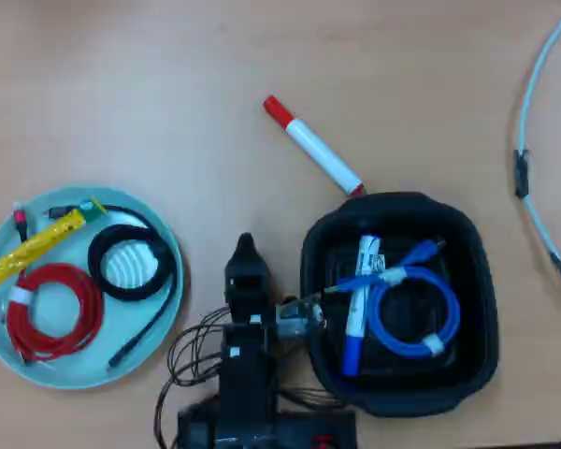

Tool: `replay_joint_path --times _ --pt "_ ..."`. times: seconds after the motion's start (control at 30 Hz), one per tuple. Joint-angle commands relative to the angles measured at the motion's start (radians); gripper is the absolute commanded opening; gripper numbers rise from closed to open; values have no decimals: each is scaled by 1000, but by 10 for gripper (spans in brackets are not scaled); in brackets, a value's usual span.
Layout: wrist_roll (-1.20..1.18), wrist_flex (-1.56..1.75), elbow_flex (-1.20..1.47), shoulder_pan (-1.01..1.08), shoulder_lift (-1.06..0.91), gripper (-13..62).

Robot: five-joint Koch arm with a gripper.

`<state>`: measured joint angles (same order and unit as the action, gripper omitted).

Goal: Pick up the red pen and put it in the green bowl

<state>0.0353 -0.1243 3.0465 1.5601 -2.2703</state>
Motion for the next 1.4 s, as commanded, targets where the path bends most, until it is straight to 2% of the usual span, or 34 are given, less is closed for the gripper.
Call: replay_joint_path --times 0.0,0.43,0.63,0.97,1.17,1.37 --pt "25 -749 -669 -252 9 398" --pt "21 -779 -719 -252 9 398" --pt "14 -1000 -982 -253 94 399" --pt "-48 -1331 -1529 -227 377 398" --pt "-155 -1368 -1707 -123 469 398" --pt "-202 -1370 -1913 -63 655 398"
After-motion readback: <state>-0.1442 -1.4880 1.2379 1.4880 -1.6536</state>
